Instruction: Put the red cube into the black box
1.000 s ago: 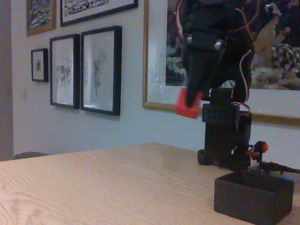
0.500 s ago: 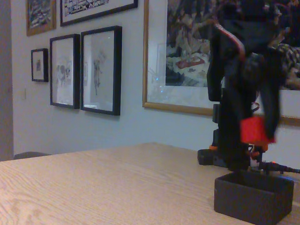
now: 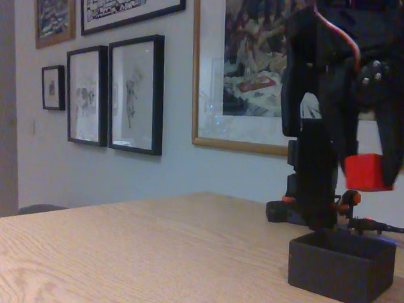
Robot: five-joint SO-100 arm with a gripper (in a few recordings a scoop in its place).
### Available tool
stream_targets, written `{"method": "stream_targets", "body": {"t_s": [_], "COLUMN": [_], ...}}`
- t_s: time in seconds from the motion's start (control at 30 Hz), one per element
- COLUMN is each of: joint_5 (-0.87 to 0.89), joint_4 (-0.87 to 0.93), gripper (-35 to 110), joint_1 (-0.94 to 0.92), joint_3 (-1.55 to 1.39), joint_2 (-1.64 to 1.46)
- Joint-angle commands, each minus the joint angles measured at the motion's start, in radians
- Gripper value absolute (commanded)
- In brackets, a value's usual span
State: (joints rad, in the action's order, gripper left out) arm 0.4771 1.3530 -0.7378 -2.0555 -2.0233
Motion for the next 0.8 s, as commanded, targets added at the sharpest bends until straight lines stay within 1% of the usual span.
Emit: {"method": "stream_targets", "body": {"t_s": [0.0,0.2,0.67,0.77], "joint_5": [0.043,0.071,-0.017,-0.023], "joint_4": [0.008,-0.015,-0.118,-0.123], "gripper": [-8,-7,-7,-1], "joint_1": [0.048,0.104,0.017,0.017], "joint_3": [0.054,0.048,-0.031,-0.025], "joint_2": [0.008,0.063,0.178,0.193]}}
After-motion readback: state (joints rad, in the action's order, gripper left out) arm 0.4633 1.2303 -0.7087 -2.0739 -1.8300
